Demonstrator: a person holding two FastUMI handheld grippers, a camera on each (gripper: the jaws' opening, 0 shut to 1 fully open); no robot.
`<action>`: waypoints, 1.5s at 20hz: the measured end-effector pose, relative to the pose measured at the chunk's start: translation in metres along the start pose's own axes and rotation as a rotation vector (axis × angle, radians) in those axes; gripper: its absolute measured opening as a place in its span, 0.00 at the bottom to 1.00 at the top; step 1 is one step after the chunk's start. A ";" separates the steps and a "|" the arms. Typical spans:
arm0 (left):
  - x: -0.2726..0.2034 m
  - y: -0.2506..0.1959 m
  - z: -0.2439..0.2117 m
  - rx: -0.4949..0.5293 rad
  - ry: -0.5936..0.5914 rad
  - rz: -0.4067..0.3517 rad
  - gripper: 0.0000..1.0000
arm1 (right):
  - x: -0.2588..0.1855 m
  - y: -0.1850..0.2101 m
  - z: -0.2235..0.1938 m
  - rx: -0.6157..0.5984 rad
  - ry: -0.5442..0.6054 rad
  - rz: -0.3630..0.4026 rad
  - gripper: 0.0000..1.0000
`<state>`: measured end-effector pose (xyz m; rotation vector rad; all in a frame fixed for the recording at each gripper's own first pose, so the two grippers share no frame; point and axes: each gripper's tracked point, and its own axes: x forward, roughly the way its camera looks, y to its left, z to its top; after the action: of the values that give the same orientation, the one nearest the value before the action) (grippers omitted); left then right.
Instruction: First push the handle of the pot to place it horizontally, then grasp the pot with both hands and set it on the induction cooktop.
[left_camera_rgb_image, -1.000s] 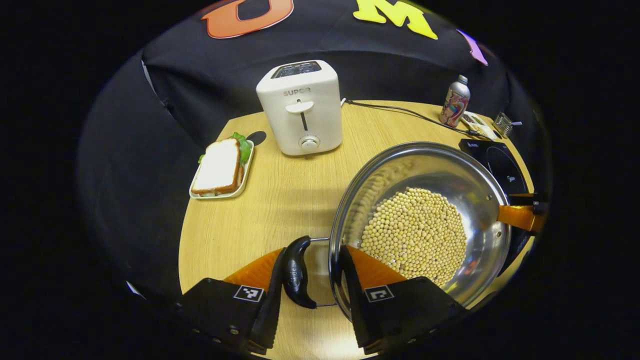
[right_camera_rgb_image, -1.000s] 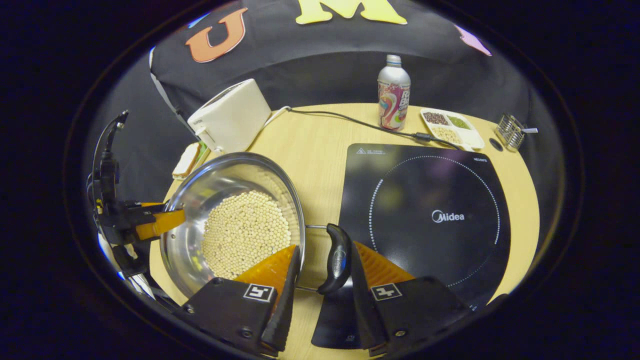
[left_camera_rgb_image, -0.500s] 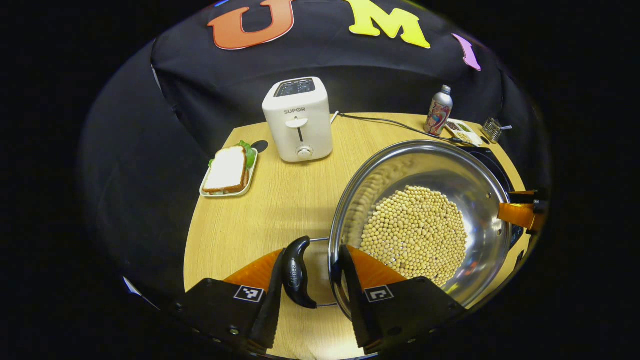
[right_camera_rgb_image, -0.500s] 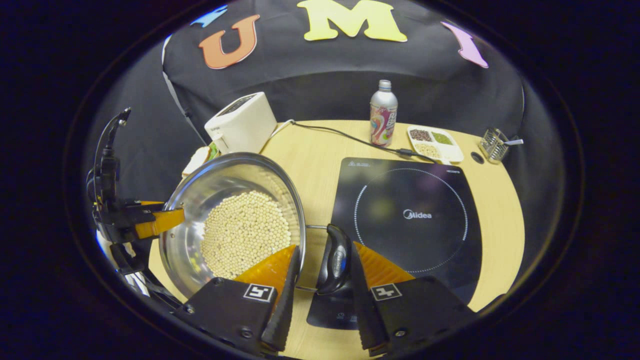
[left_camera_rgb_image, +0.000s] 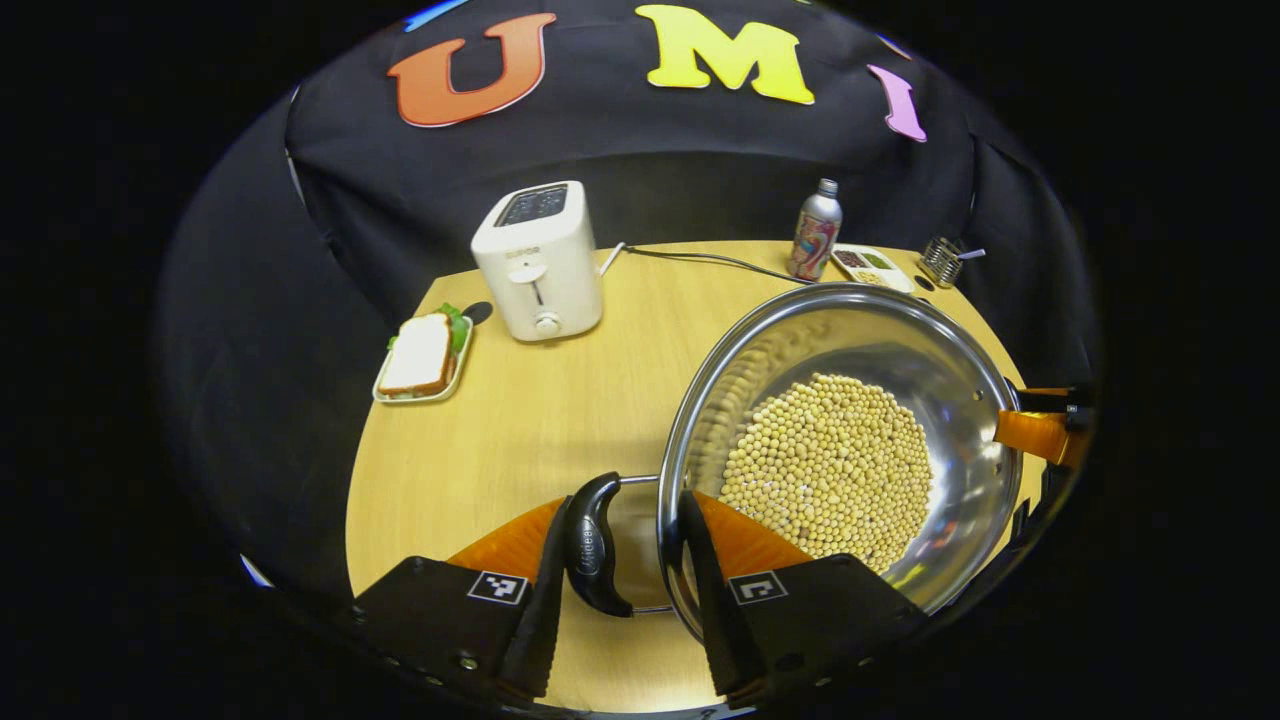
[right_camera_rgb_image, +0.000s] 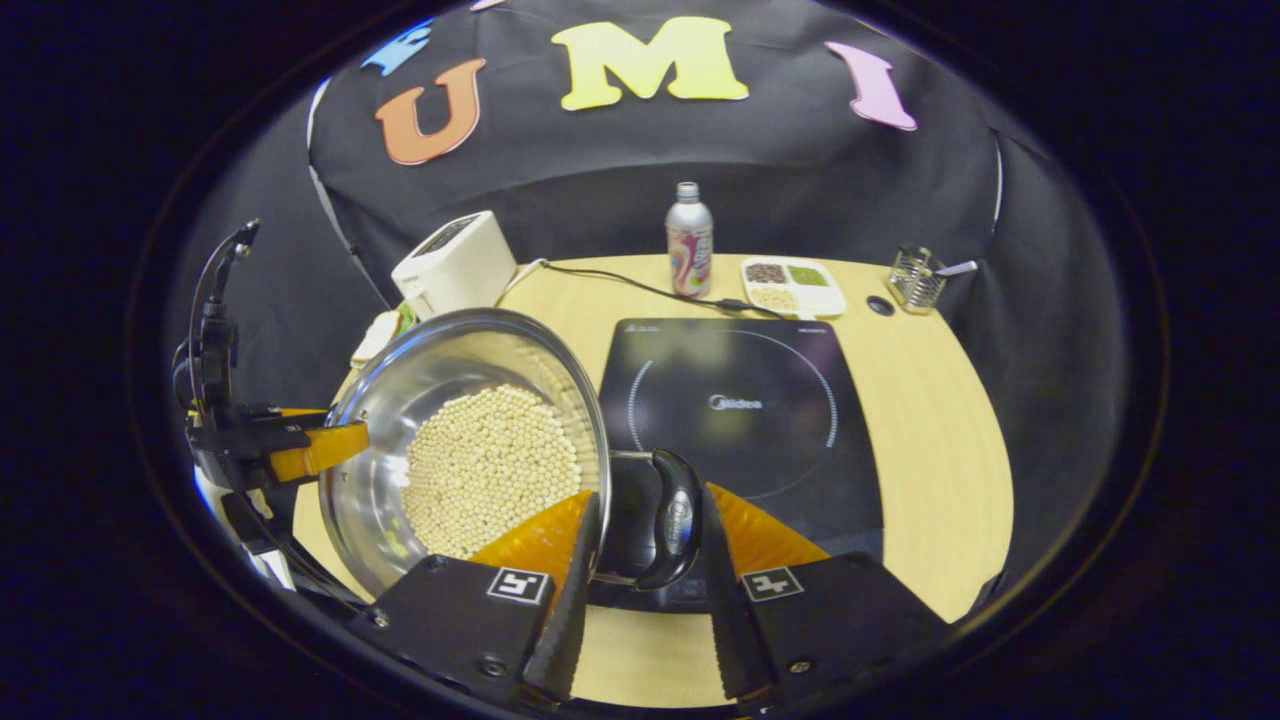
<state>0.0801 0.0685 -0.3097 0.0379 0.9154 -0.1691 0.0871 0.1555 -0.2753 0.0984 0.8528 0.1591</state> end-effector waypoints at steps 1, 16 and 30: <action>0.003 -0.010 0.002 0.010 -0.001 -0.011 0.58 | -0.003 -0.010 -0.001 0.009 0.000 -0.012 0.53; 0.040 -0.165 0.044 0.032 0.031 -0.054 0.58 | 0.004 -0.170 0.026 0.044 0.017 -0.076 0.53; 0.080 -0.190 0.076 -0.012 0.075 0.024 0.58 | 0.060 -0.212 0.072 -0.015 0.064 -0.007 0.53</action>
<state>0.1567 -0.1373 -0.3191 0.0444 0.9903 -0.1407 0.2018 -0.0444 -0.3044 0.0764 0.9156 0.1634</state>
